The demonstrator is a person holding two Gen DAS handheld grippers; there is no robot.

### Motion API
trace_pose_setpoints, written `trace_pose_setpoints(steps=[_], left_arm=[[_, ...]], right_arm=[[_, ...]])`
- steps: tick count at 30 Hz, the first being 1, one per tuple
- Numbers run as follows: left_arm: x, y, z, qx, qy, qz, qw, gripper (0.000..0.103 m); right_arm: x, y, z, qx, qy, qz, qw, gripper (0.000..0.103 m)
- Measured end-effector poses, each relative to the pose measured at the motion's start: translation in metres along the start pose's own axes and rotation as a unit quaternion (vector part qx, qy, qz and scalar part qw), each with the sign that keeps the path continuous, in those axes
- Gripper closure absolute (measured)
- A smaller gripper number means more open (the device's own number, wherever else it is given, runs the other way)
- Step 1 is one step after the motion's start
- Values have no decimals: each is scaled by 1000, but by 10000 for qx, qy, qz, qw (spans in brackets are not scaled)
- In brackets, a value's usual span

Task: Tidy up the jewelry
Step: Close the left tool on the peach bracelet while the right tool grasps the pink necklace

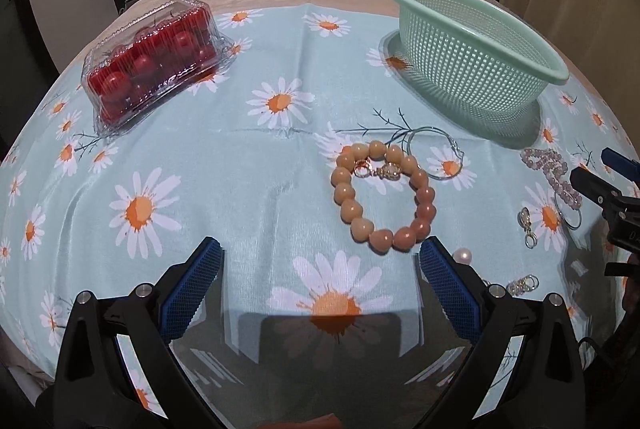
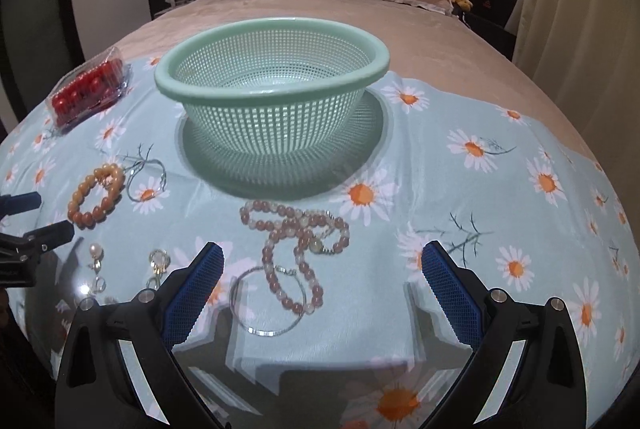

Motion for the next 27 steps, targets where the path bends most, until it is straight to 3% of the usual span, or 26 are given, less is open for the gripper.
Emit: trace_pose_setpoints(steps=[7, 9, 12, 16, 20, 23, 27], left_arm=[[26, 23, -1, -94, 92, 9, 9999, 6], [29, 30, 1, -151, 59, -12, 9999, 6], [27, 32, 0, -61, 215, -142, 9996, 6], [32, 19, 0, -342, 376, -359, 9981, 6], [43, 18, 4, -210, 427, -485, 9977, 6], [50, 30, 10, -90, 346, -369, 9987, 6], [44, 52, 10, -85, 412, 29, 9991, 5]], right_arm=[[5, 49, -16, 18, 144, 585, 9982, 8], [2, 52, -24, 265, 441, 464, 9976, 7], [-1, 53, -22, 241, 383, 304, 9985, 6], [-2, 51, -21, 265, 399, 249, 9985, 7], [-3, 41, -22, 503, 553, 75, 9972, 8], [1, 37, -19, 341, 445, -30, 9984, 8], [1, 49, -20, 295, 331, 179, 9989, 9]])
Point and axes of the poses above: each gripper's, at about its wrist camera, not at the fingertips, and y roughly the way its jaws point, z to its left, x to its top, the point moved 1 cm from there along y, roughly the way its jaws point, and after that the axes turned 6 degrees about x, right-handed, at the moved point
